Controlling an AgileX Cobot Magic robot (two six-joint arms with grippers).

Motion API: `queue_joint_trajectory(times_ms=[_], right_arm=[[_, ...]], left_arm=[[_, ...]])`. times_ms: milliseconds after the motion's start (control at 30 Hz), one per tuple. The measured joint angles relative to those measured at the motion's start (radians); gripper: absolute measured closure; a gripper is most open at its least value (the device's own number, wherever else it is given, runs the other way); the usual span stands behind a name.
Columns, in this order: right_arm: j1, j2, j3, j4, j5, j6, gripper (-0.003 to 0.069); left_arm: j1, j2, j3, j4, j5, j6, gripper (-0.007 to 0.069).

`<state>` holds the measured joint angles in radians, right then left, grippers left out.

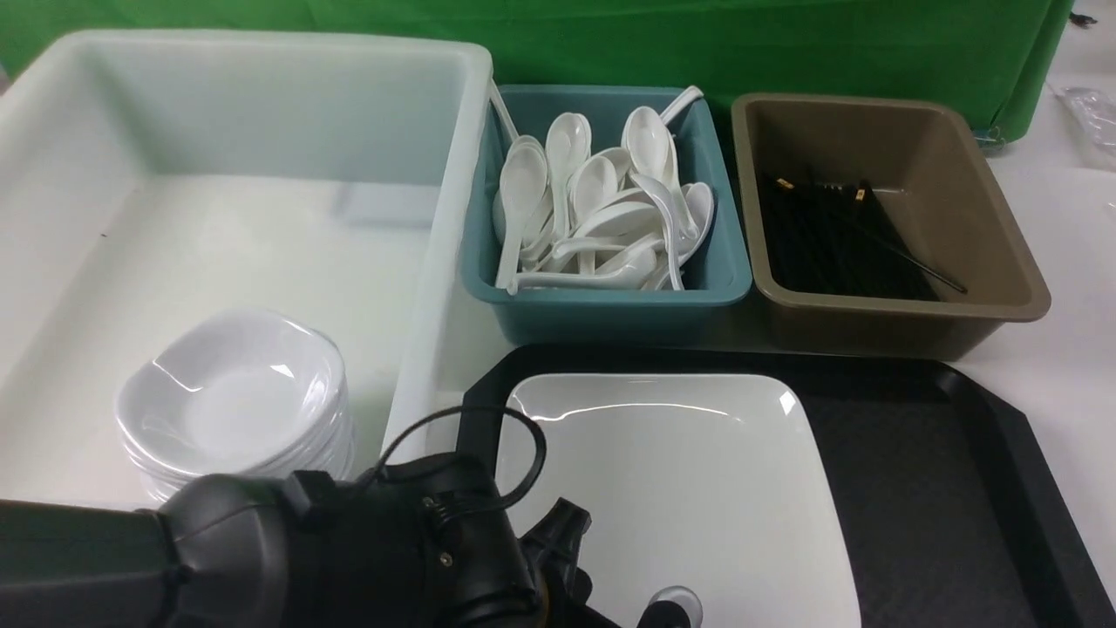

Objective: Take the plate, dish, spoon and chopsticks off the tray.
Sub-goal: Use the left arm to grab a plate from the dinner plate

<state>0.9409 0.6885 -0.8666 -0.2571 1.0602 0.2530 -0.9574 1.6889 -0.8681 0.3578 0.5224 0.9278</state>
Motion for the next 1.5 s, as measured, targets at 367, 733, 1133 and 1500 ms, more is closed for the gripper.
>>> queue_joint_trajectory(times_ms=[367, 733, 1133, 1500], right_arm=[[0.0, 0.0, 0.001, 0.0, -0.001, 0.0, 0.0573], [0.0, 0.0, 0.001, 0.0, -0.007, 0.0, 0.057], [0.0, 0.0, 0.001, -0.009, -0.017, 0.0, 0.0573], [0.0, 0.0, 0.001, -0.194, -0.016, 0.153, 0.0571]], left_arm=[[0.041, 0.011, -0.004, 0.018, -0.038, -0.038, 0.0238], [0.023, 0.023, -0.013, 0.05, -0.059, -0.041, 0.0408], [-0.167, -0.279, -0.007, -0.012, 0.069, -0.147, 0.0594], [-0.18, -0.576, 0.002, -0.024, 0.076, -0.169, 0.0595]])
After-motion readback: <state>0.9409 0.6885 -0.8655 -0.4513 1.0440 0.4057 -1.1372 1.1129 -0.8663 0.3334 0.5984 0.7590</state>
